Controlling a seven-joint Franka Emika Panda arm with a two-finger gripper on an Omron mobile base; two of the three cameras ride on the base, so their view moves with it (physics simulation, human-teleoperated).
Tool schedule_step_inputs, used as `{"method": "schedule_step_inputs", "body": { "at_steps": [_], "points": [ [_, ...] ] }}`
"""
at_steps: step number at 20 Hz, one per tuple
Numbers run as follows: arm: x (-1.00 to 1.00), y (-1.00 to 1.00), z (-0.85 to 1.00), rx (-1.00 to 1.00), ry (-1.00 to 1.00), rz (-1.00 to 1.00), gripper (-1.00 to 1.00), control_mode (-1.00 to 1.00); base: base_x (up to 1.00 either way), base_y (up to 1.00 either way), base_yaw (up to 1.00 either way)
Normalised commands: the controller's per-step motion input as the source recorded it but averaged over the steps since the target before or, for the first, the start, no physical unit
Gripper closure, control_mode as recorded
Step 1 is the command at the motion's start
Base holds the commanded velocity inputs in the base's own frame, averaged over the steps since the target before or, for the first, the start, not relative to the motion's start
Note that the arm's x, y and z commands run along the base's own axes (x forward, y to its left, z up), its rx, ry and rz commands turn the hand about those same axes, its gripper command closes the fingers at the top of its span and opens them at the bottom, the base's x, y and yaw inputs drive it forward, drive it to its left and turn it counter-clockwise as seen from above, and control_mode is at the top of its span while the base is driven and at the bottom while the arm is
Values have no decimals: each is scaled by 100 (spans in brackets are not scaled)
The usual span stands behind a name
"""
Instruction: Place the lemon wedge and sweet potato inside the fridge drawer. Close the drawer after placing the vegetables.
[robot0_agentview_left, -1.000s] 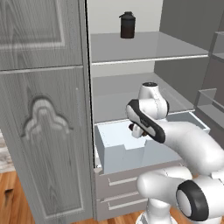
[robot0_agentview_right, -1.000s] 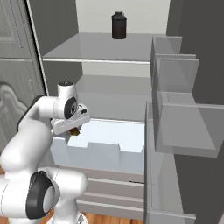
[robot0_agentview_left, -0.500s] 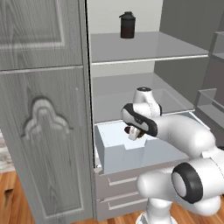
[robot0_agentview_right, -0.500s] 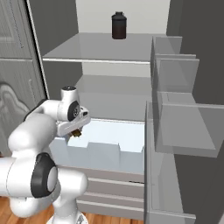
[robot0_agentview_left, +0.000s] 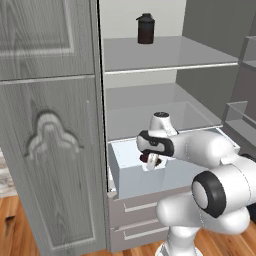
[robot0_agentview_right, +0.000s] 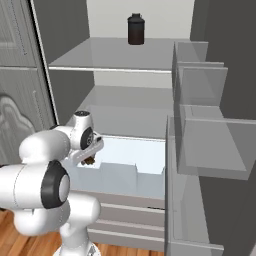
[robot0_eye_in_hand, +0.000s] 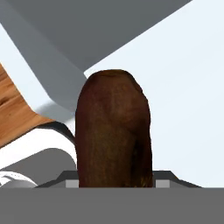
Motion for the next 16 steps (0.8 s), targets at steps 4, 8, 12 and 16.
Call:
{"method": "schedule_step_inputs", "body": {
  "at_steps": [4, 8, 12, 16],
  "points": [
    [4, 0, -14, 0, 0, 8, 100, -100, 0, 0, 0],
    [-21, 0, -20, 0, 0, 4, 100, -100, 0, 0, 0],
    [-40, 0, -29, 0, 1, 3, 100, -100, 0, 0, 0],
    [-52, 0, -19, 0, 4, 1, 100, -100, 0, 0, 0]
  ]
}}
